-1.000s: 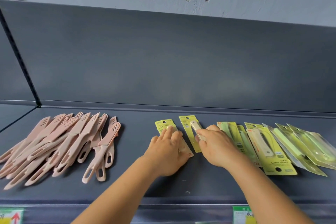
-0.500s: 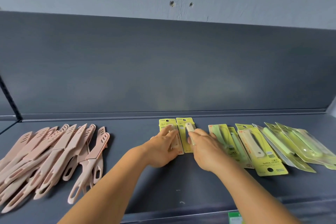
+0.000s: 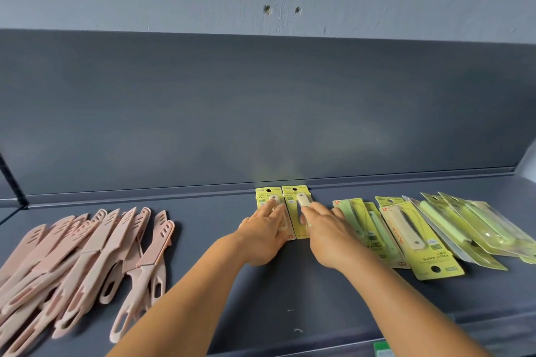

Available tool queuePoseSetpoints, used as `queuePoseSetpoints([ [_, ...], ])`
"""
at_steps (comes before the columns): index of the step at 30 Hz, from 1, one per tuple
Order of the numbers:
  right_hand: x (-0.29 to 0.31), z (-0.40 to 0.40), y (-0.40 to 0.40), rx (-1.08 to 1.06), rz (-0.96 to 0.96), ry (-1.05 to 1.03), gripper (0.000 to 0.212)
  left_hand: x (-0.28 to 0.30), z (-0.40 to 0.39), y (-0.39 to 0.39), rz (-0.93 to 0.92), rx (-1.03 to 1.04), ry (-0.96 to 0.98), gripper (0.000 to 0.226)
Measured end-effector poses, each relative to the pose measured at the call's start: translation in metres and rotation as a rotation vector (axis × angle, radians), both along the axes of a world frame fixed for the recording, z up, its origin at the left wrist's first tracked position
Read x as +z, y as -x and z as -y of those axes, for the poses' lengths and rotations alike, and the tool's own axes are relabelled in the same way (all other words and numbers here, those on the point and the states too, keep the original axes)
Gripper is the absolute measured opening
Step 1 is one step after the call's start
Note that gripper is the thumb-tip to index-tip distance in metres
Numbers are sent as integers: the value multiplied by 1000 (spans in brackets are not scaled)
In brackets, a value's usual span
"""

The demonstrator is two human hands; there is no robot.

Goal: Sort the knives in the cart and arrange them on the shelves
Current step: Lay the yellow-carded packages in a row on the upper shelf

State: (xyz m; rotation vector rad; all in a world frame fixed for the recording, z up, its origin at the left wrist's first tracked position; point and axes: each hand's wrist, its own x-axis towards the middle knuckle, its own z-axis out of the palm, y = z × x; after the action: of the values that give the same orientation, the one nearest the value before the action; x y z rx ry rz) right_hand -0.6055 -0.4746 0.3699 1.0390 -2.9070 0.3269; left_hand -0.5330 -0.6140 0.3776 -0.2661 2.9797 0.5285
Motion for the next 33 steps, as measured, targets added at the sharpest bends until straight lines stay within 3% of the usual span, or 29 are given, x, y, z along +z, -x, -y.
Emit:
queuePoseSetpoints([
  [5,-2,1,0,-10,8,5,49,0,0,2,5,-4,20,60],
  [10,1,-7,2,-4,42,54,76,0,-5,4,-79,24,72,63],
  [15,15,-42,16,-58,-19,69,57,8,-40,8,-221,-87,22,68],
  [20,24,-87,37,-135,20,-12,46,8,-91,19,-210,-193,3,67],
  [25,17,-113,56,32,80,-36,44,2,-133,43,-113,-53,12,61],
  [33,19,-147,100,160,37,-34,39,-3,-174,78,-200,210,-46,60],
])
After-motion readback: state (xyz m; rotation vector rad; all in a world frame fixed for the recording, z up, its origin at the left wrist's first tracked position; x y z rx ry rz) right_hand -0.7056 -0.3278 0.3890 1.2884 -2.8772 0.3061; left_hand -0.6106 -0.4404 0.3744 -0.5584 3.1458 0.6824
